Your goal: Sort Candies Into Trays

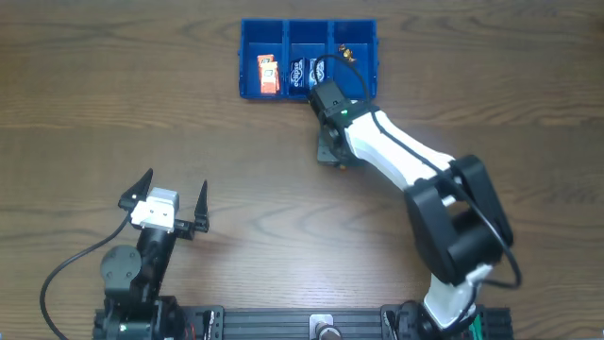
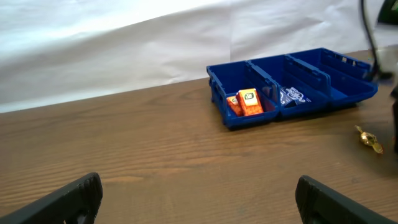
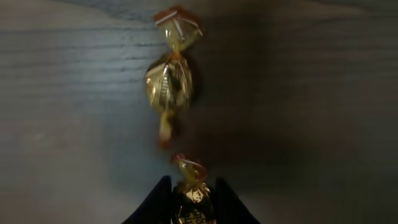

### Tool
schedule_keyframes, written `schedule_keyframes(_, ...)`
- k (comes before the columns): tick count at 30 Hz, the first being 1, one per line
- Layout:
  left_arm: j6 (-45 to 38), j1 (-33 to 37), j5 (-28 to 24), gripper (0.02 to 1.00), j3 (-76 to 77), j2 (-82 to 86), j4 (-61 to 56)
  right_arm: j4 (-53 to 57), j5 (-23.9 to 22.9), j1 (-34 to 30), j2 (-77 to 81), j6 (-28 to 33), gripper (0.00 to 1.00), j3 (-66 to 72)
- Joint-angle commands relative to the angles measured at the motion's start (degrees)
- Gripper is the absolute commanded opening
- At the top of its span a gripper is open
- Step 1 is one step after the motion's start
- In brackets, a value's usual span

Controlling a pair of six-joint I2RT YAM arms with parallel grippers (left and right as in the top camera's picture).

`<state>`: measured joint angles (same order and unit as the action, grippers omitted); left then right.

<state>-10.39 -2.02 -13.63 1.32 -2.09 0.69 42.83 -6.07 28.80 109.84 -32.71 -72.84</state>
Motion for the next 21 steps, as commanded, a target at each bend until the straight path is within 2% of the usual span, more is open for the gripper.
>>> schedule_keyframes(1, -0.3, 0.2, -1.2, 0.998, -1.0, 0.3, 2.4, 1.0, -7.4, 0.2, -12.6, -0.1, 0.180, -0.8)
schedule_keyframes(5, -0.3, 0.2, -1.2, 0.998, -1.0, 0.3, 2.4, 0.4, -18.7, -0.3, -16.8, 0.7, 0.185, -5.7)
schedule_keyframes(7, -0.3, 0.2, -1.2, 0.996, -1.0, 0.3, 2.4, -2.2, -21.5, -1.6, -16.2, 4.2, 0.191, -9.0)
schedule_keyframes(11, -0.3, 0.2, -1.2, 0.998, -1.0, 0.3, 2.4, -9.0, -21.3, -4.3, -11.5, 10.5, 0.196, -13.3)
schedule_keyframes(14, -0.3, 0.2, -1.2, 0.998, -1.0, 0.3, 2.4, -9.5, -21.1, -6.1, -6.3, 10.8, 0.198, -16.9)
schedule_keyframes(19, -0.3, 0.2, -1.2, 0.998, -1.0, 0.3, 2.4, -9.6, -13.0, -8.5, 1.4, 11.7, 0.194, -19.9)
schedule_keyframes(21, -0.3, 0.2, -1.2, 0.998, -1.0, 0.3, 2.4, -9.6, -12.0, -9.1, 2.8, 10.7, 0.191, -19.9)
